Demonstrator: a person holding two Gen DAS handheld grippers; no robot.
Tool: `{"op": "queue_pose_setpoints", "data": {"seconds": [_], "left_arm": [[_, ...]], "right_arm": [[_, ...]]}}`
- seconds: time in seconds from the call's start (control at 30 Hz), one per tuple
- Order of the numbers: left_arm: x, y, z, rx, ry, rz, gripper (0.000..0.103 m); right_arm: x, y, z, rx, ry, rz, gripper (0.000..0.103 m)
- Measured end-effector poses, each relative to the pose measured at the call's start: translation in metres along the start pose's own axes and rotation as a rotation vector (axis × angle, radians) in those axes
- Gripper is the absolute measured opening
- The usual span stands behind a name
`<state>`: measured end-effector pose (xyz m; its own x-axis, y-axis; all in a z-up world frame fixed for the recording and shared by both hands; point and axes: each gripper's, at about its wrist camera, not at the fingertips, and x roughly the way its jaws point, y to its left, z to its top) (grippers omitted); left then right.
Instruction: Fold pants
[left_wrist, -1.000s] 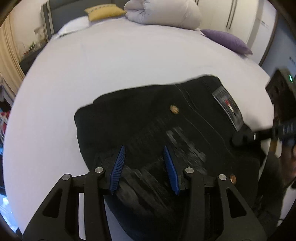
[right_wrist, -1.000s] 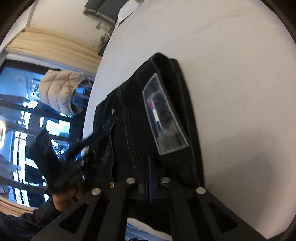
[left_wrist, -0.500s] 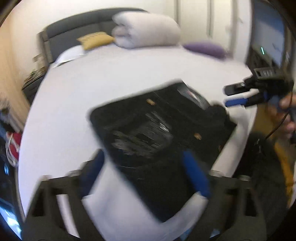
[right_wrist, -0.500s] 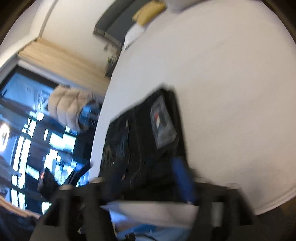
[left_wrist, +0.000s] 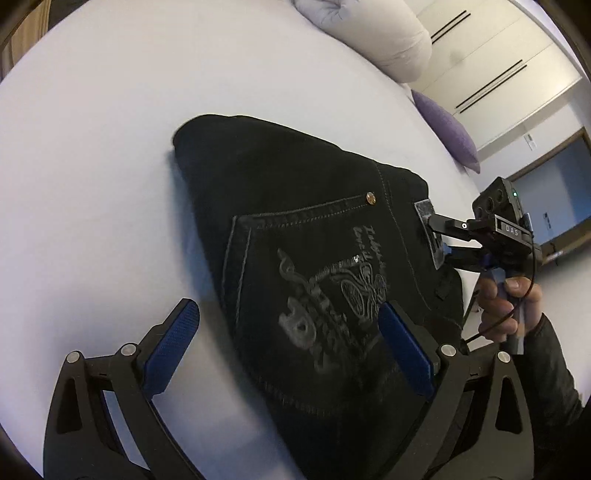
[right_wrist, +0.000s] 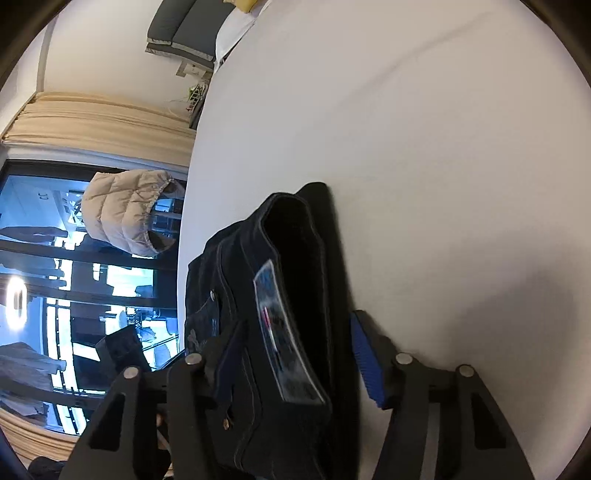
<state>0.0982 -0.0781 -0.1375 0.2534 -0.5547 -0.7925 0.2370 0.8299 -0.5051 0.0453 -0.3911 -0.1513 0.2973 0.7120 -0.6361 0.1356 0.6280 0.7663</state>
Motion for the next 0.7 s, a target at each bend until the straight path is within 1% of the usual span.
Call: {"op": "queue_pose_setpoints", "data": {"seconds": [0.03, 0.07, 0.1, 0.13, 0.17, 0.2, 0.3, 0.37, 0.4, 0.43, 0.53, 0.7], "left_arm": [[0.003, 0.0, 0.003, 0.003, 0.006, -0.007, 0.096], [0.002, 0.001, 0.005, -0.003, 0.013, -0.015, 0.093], [0.006, 0.001, 0.008, -0.006, 0.018, -0.013, 0.082], [0.009, -0.001, 0.012, -0.004, 0.024, -0.003, 0.069], [0.011, -0.002, 0.015, -0.002, 0.03, 0.014, 0.065], [0.013, -0.004, 0.018, 0.002, 0.035, 0.027, 0.062], [0.015, -0.01, 0.02, 0.026, 0.042, 0.074, 0.055], [0.015, -0.014, 0.021, 0.044, 0.04, 0.104, 0.049], [0.015, -0.018, 0.022, 0.051, 0.036, 0.118, 0.043], [0.014, -0.02, 0.022, 0.057, 0.034, 0.127, 0.04], [0.009, -0.025, 0.024, 0.073, 0.031, 0.14, 0.033], [-0.006, -0.031, 0.024, 0.089, 0.015, 0.138, 0.028]], "right_arm": [[0.004, 0.0, 0.001, -0.002, 0.007, 0.004, 0.057], [0.006, 0.0, 0.002, -0.002, 0.012, 0.008, 0.053], [0.009, 0.0, 0.002, -0.005, 0.019, 0.003, 0.05], [0.011, 0.002, 0.001, -0.008, 0.023, -0.003, 0.042], [0.013, 0.002, 0.0, -0.013, 0.025, -0.01, 0.037], [0.012, 0.002, 0.0, -0.017, 0.022, -0.014, 0.036], [0.011, 0.011, -0.006, -0.043, 0.001, -0.053, 0.029], [0.008, 0.023, -0.012, -0.073, -0.027, -0.088, 0.024], [0.006, 0.026, -0.013, -0.081, -0.037, -0.095, 0.023], [0.004, 0.029, -0.014, -0.088, -0.048, -0.103, 0.021], [-0.002, 0.042, -0.018, -0.111, -0.075, -0.128, 0.02], [-0.012, 0.066, -0.021, -0.164, -0.094, -0.161, 0.019]]}}
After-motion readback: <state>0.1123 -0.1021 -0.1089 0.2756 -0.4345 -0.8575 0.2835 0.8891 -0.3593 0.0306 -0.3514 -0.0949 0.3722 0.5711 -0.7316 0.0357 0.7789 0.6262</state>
